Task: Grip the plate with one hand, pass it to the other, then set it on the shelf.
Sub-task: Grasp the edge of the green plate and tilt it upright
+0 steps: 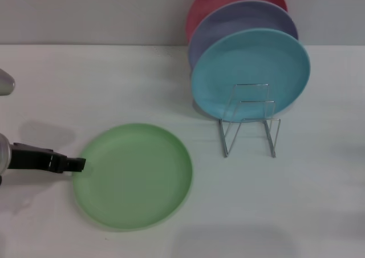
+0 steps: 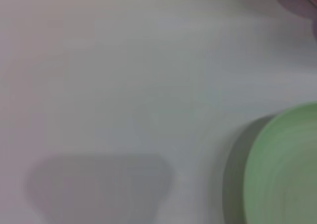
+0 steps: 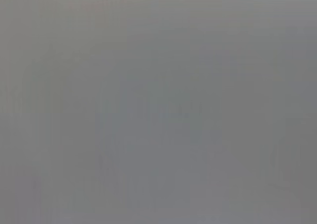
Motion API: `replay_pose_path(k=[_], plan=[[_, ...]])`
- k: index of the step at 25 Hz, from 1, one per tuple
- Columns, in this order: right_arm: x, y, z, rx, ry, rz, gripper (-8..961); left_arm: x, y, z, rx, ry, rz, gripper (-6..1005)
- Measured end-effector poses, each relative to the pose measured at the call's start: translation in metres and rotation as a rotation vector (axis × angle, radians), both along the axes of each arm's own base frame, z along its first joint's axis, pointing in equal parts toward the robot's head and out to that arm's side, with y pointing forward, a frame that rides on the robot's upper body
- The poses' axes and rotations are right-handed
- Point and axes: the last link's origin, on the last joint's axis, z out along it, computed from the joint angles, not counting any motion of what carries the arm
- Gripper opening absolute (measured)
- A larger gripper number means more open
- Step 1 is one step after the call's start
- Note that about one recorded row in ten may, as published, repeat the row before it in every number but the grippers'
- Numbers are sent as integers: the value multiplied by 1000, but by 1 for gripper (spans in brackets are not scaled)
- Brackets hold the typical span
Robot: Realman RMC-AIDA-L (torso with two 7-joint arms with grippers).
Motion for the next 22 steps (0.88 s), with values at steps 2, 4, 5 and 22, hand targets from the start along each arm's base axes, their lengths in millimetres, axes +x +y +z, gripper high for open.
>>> replay_pose_path(k=[2, 4, 5, 22], plan=[[0, 0, 0, 0, 0, -1, 826, -2, 1, -3, -12, -1, 9, 780], [0, 0, 0, 0, 0, -1, 826, -4, 2, -7, -24, 0, 18, 779], [0, 0, 0, 0, 0, -1, 825, -5, 2, -9, -30, 0, 23, 778], [-1, 1, 0, -1, 1, 2, 825, -6, 6, -18, -83, 17, 17, 708]])
